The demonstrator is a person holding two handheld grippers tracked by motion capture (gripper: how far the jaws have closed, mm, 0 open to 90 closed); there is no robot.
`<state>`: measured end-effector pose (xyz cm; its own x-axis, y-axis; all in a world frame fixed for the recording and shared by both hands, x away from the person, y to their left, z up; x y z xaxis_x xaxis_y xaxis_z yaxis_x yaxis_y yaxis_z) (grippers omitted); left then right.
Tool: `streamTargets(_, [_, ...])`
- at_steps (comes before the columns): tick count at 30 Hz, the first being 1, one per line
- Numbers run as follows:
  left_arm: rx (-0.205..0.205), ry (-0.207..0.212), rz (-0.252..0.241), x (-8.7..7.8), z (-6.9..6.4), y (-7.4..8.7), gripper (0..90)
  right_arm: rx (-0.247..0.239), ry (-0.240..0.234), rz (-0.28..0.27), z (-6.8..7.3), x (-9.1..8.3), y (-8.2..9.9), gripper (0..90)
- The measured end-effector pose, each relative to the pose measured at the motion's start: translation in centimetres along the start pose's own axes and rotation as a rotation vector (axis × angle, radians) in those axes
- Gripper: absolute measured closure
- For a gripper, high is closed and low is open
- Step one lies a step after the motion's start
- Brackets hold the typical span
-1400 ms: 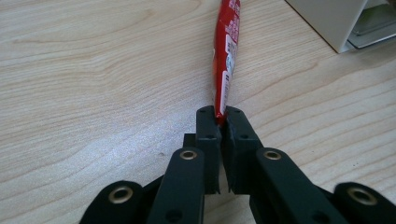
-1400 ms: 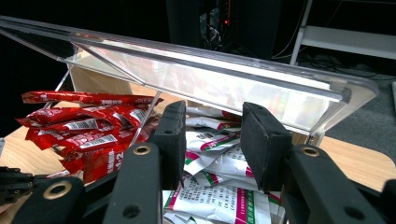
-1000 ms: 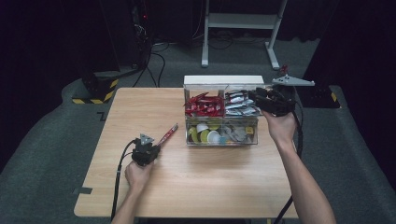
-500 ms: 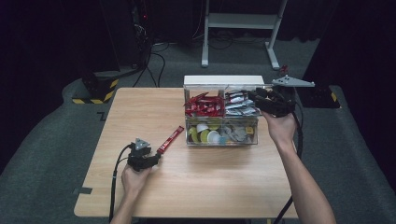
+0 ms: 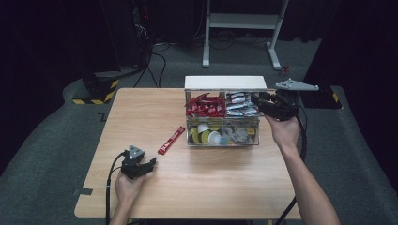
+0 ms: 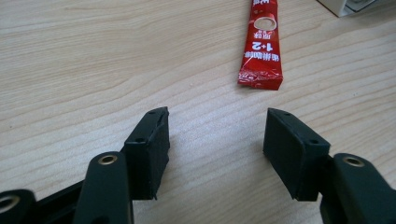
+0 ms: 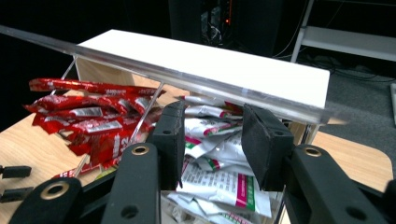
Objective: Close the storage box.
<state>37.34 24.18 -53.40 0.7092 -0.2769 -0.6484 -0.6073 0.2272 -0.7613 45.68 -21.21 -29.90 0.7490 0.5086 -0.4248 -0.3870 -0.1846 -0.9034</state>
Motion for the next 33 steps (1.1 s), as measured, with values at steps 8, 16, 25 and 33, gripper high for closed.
streamTargets(8, [0.003, -0.008, 0.004, 0.0, -0.1, 0.1, 39.2, 0.007, -0.001, 0.011, -0.2, -0.4, 1.3, 59.0])
streamTargets(16, [0.003, -0.009, 0.005, -0.1, -0.2, 0.1, 37.8, -0.001, 0.009, 0.008, -0.2, -1.0, 1.9, 58.0])
streamTargets(25, [0.003, -0.009, 0.005, -0.1, -0.2, 0.1, 37.5, 0.007, 0.021, 0.022, -0.5, -1.2, 3.0, 55.9])
streamTargets(33, [0.003, -0.009, 0.004, -0.1, -0.2, 0.1, 37.5, 0.014, 0.04, 0.036, -1.1, -1.5, 4.0, 53.8])
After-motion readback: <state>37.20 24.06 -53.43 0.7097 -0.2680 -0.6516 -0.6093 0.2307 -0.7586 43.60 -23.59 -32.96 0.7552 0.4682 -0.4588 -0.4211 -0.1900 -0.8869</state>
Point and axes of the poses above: each handheld gripper's, and its own axes: x roughly forward along the jaws, y roughly out of its underside, z roughly to its left, the point moved 1 cm from there along x, roughly forward along the jaws
